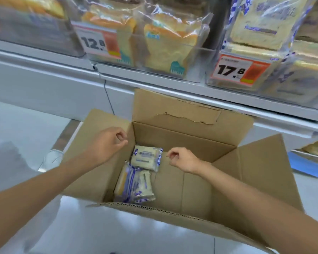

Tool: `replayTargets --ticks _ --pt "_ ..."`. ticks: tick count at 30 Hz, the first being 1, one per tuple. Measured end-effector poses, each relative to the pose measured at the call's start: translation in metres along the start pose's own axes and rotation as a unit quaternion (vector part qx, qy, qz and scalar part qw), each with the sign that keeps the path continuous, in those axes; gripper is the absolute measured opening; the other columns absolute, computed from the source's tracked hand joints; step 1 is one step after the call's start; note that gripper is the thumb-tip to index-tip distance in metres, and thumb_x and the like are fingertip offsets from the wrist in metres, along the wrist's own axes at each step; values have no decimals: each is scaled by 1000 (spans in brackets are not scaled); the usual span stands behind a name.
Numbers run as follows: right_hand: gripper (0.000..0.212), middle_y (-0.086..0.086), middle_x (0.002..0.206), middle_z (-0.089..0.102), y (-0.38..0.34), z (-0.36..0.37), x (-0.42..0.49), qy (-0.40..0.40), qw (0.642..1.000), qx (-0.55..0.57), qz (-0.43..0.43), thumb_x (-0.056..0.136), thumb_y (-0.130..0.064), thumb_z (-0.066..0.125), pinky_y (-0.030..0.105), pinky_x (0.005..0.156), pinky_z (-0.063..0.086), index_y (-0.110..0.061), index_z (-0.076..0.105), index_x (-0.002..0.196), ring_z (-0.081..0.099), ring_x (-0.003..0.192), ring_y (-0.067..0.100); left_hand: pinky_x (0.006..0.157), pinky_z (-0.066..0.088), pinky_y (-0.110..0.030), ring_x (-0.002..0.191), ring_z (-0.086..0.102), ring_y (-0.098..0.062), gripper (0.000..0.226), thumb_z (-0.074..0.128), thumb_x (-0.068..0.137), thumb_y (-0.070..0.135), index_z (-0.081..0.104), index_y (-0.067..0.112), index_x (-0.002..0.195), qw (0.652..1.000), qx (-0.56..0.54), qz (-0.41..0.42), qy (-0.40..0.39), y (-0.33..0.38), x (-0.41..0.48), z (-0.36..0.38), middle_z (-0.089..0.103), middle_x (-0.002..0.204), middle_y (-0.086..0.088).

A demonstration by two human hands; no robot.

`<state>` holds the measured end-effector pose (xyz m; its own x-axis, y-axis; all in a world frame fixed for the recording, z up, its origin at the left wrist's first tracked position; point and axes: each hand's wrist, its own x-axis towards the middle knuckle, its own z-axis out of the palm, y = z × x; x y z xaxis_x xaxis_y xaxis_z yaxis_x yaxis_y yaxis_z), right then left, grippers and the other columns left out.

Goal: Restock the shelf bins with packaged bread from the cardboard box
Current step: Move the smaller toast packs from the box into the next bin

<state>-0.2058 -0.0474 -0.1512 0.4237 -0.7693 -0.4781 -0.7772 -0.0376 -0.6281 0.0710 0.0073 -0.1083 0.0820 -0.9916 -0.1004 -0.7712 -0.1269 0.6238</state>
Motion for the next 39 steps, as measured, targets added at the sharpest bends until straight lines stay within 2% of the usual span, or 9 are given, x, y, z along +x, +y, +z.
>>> replayTargets --ticks 5,10,15,19,24,29,31,34,39 --pt "32 1 86 59 -10 69 38 -124 975 156 99 84 -26 76 13 56 42 -11 62 109 56 71 6 65 36 -16 65 50 4 10 71 85 10 65 17 87 1000 -23 -15 3 -18 0 3 54 74 14" --pt "62 1 94 58 -48 122 58 -217 954 158 132 75 -61 71 27 72 57 -13 57 112 65 86 15 63 37 -8 64 50 4 9 70 85 10 66 15 90 999 -29 -30 3 -22 -2 8 55 79 10" --pt "32 1 87 60 -49 142 58 -126 977 115 125 82 -36 74 23 58 44 -16 59 104 57 71 14 62 38 -7 63 50 6 8 70 85 10 66 13 90 999 -34 -39 0 -24 -6 11 55 79 10" --pt "27 11 88 62 -37 131 62 -142 945 222 192 90 -6 61 34 77 60 -7 62 117 63 78 23 61 38 -9 62 50 3 9 71 85 11 65 16 89 999 -34 -35 0 -26 -7 12 56 80 9" --pt "47 4 106 63 -11 117 53 -99 948 227 203 82 -32 71 34 65 59 -18 51 122 66 91 21 63 39 -8 63 50 4 7 70 86 12 65 16 90 999 -40 -35 -3 -24 -7 12 58 84 5" --pt "53 3 113 69 -8 90 43 -152 970 163 93 81 4 68 23 81 54 -15 55 129 67 93 13 66 42 -11 63 52 -3 8 69 88 11 65 16 94 997 -67 -47 -6 -17 -4 11 59 82 7" --pt "44 -4 99 73 -17 52 37 -186 965 176 51 82 0 69 15 69 49 -20 61 121 67 82 7 81 49 -24 81 62 -12 22 66 91 16 65 16 113 996 -65 -53 -35 -9 -1 9 63 99 6" --pt "37 1 105 75 -26 6 27 -214 953 215 26 84 -6 70 29 83 53 -26 65 114 70 97 19 91 51 -29 100 66 -13 57 67 90 26 45 21 143 978 -116 -68 -161 15 0 13 58 120 9" --pt "28 5 101 75 -30 -20 15 -119 961 247 -8 84 -15 75 27 82 54 -15 69 112 70 90 16 71 57 -23 86 72 -13 27 70 88 11 64 10 115 924 -281 -157 -206 28 -3 20 74 101 -3"
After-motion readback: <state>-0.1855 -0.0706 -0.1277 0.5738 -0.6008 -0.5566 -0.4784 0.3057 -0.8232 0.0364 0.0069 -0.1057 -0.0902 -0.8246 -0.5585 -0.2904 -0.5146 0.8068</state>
